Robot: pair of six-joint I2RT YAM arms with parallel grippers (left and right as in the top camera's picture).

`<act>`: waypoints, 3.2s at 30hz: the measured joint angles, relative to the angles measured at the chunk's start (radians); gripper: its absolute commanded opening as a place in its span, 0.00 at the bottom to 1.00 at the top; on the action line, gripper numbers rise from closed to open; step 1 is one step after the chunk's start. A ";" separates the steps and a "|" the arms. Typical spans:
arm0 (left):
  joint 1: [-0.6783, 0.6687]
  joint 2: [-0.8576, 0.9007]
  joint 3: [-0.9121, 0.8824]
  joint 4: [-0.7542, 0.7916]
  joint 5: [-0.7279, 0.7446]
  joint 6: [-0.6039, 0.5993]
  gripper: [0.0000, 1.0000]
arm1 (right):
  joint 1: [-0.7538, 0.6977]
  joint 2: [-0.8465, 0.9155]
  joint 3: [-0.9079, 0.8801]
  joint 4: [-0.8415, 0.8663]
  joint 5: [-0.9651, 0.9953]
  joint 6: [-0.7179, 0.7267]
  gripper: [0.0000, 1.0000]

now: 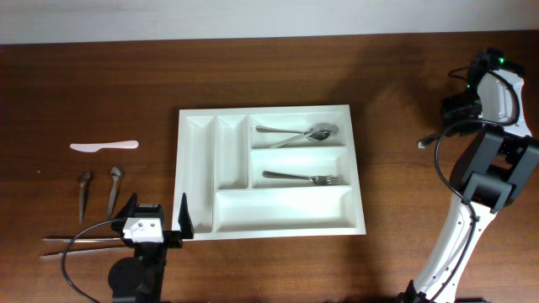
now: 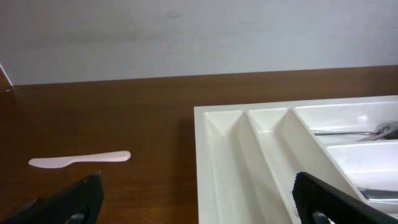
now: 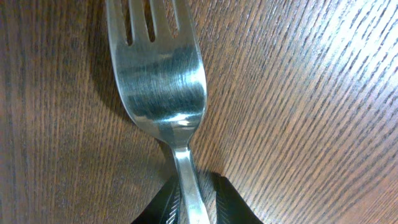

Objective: Pack container
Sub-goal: 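Carry the fork left and lower it into the middle-right compartment, then release the fork and retract the right gripper to the right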

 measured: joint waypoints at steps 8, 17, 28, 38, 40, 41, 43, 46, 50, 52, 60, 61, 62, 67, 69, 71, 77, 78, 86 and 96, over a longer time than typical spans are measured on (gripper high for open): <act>0.000 0.000 0.000 0.000 0.000 0.000 0.99 | 0.000 0.000 0.000 -0.003 0.000 0.000 0.22; 0.000 0.000 0.000 0.000 0.000 0.000 0.99 | 0.000 0.000 0.000 0.008 -0.007 -0.009 0.04; 0.000 0.000 0.000 0.000 0.000 0.000 0.99 | 0.000 -0.001 0.001 -0.061 -0.007 -0.037 0.04; 0.000 0.000 0.000 0.000 0.000 0.000 0.99 | 0.046 -0.098 0.168 -0.320 -0.010 -0.020 0.04; 0.000 0.000 0.000 0.000 0.000 0.000 0.99 | 0.080 -0.158 0.185 -0.361 -0.010 0.021 0.04; 0.000 0.000 0.000 0.000 0.000 0.000 0.99 | 0.107 -0.196 0.193 -0.382 -0.010 0.053 0.04; 0.000 0.000 0.000 0.000 0.000 0.000 0.99 | 0.164 -0.259 0.203 -0.425 -0.011 0.119 0.04; 0.000 0.000 0.000 0.000 0.000 0.000 0.99 | 0.259 -0.329 0.206 -0.448 -0.033 0.215 0.04; 0.000 0.000 0.000 0.000 0.000 0.000 0.99 | 0.399 -0.360 0.208 -0.448 -0.072 0.345 0.04; 0.000 0.000 0.000 0.000 0.000 0.000 0.99 | 0.465 -0.360 0.208 -0.448 -0.081 0.401 0.04; 0.000 0.000 0.000 0.000 0.000 0.000 0.99 | 0.756 -0.360 0.138 -0.448 -0.079 0.670 0.04; 0.000 0.000 0.000 0.000 0.000 0.000 0.99 | 0.786 -0.360 0.121 -0.447 -0.079 0.708 0.04; 0.000 0.000 0.000 0.000 0.000 0.000 0.99 | 0.818 -0.360 0.103 -0.447 -0.079 0.742 0.04; 0.000 0.000 0.000 0.000 0.000 0.000 0.99 | 0.922 -0.360 0.021 -0.434 -0.079 0.876 0.05; 0.000 0.000 0.000 0.000 0.000 0.000 0.99 | 0.944 -0.360 -0.010 -0.429 -0.079 0.914 0.05; 0.000 0.000 0.000 0.000 0.000 0.000 0.99 | 0.957 -0.360 -0.045 -0.420 -0.079 0.945 0.05; 0.000 0.000 0.000 0.000 0.000 0.000 0.99 | 0.956 -0.360 -0.148 -0.363 -0.078 0.989 0.05; 0.000 0.000 0.000 0.000 0.000 0.000 0.99 | 0.955 -0.360 -0.162 -0.355 -0.078 0.992 0.05; 0.000 0.000 0.000 0.000 0.000 0.000 0.99 | 0.946 -0.360 -0.225 -0.240 -0.078 1.004 0.11; 0.000 0.000 0.000 0.000 0.000 0.000 0.99 | 0.916 -0.360 -0.225 -0.203 -0.078 1.023 0.17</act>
